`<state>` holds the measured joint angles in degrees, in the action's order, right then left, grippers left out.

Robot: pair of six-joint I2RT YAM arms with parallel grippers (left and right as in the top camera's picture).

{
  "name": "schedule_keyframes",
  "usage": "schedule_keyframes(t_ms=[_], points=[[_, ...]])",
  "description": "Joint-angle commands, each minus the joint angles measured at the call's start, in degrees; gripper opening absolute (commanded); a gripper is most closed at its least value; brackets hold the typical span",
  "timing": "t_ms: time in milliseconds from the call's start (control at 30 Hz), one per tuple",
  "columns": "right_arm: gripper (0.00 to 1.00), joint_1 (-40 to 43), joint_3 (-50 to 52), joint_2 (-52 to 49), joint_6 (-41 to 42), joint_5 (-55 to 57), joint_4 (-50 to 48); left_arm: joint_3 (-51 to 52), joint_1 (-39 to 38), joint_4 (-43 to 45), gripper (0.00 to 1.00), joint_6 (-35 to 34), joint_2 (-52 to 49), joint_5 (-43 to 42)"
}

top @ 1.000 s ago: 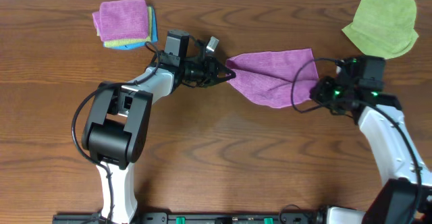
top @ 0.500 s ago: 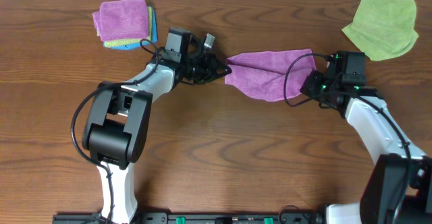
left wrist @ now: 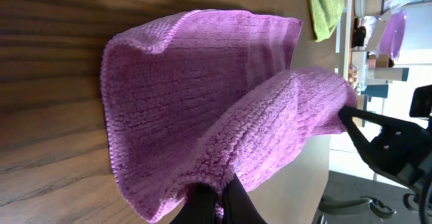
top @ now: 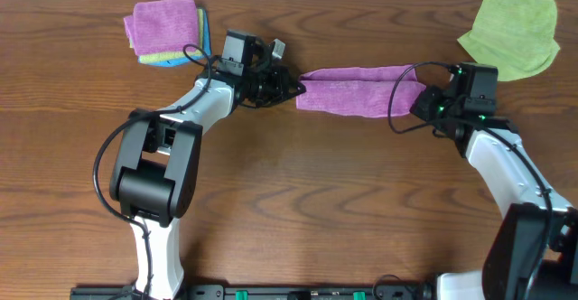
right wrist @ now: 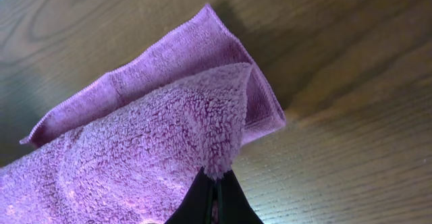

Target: Fold the cloth

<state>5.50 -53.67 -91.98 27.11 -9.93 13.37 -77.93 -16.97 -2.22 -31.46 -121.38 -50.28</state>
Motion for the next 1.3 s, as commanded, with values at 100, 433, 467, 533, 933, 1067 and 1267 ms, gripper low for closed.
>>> schedule_keyframes(t_ms=[100, 433, 467, 533, 933, 1067, 1267], points=[[0.02, 0.04, -1.14, -2.99, 1.60, -0.70, -1.66, -1.75, 0.07, -0.13, 0.06, 1.49, 0.74, 2.51], [0.02, -1.88, -7.69, -10.54, 1.53, -2.32, -1.81, -1.75, 0.09, -0.94, 0.06, 0.98, 0.74, 7.93], [0.02, -2.14, -8.68, -11.34, 1.53, -2.32, -1.84, -1.77, 0.07, -0.85, 0.06, 1.01, 0.74, 8.44], [0.01, -2.40, -10.38, -12.74, 1.55, -2.34, -1.84, -1.86, -0.11, -0.83, 0.06, 1.01, 0.74, 8.96], [0.02, -3.08, -16.52, -19.02, 1.57, -3.80, -2.05, -3.91, -0.31, -1.03, 0.06, 1.75, 0.74, 13.68], [0.02, -3.82, -17.92, -21.05, 1.55, -4.02, -2.10, -3.91, -0.31, -2.99, 0.06, 2.16, 0.74, 16.98], [0.01, -4.90, -18.01, -22.84, 1.53, -3.56, -2.49, -3.91, -0.31, -3.80, 0.06, 4.09, 0.74, 18.60]])
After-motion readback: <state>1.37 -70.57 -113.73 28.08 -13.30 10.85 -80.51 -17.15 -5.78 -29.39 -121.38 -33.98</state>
